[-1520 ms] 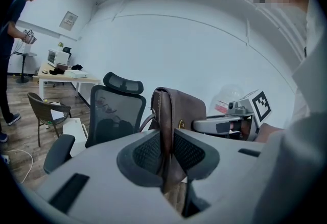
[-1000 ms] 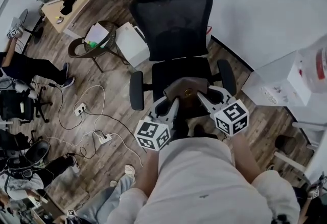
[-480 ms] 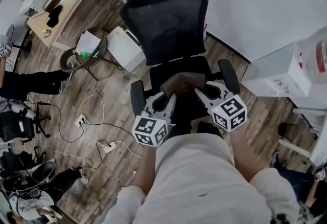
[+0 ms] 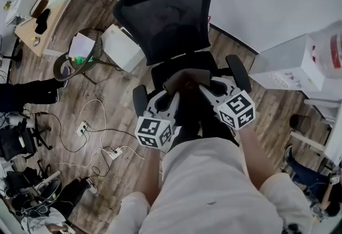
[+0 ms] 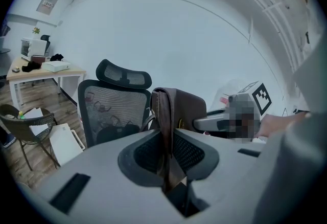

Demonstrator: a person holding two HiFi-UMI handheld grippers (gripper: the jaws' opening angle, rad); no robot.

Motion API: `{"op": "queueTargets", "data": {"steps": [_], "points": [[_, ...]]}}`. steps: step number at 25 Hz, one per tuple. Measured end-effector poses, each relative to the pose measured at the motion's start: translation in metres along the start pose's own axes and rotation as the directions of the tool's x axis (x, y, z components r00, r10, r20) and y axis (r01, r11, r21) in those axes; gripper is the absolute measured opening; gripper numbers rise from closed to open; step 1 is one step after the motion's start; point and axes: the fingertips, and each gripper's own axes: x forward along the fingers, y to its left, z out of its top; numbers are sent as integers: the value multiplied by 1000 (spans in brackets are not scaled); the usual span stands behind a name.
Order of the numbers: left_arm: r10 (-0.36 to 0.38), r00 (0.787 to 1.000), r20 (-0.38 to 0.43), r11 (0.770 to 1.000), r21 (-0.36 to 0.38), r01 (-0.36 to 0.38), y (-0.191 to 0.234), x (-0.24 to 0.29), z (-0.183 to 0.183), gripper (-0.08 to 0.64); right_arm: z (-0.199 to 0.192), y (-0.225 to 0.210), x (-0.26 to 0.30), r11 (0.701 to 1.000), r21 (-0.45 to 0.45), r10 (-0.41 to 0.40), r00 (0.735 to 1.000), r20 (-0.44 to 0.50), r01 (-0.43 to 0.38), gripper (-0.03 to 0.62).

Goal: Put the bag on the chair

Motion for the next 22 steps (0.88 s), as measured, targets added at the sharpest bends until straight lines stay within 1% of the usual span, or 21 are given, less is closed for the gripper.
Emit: {"op": "queueTargets", "data": {"steps": [4,9,16,22], "points": [[7,1000,-8,1000,-7,-7,8,11,0,54,0,-10,10,1000,-7,7,1000,-16,-7,83],[44,999,-14,999,-21,-45,21,24,-6,52,-4,-22,27,999,-18,39,998,-41,-40,83],[90,995,-44,994,-54,-92,36,37,-25,52,-20,-33,49,997,-14,79,994,-72,-80,83],[119,991,-56,991,-50,-121,51,53,-43,52,-36,-46,70,995,-13,95,992,-84,-96,83]]}}
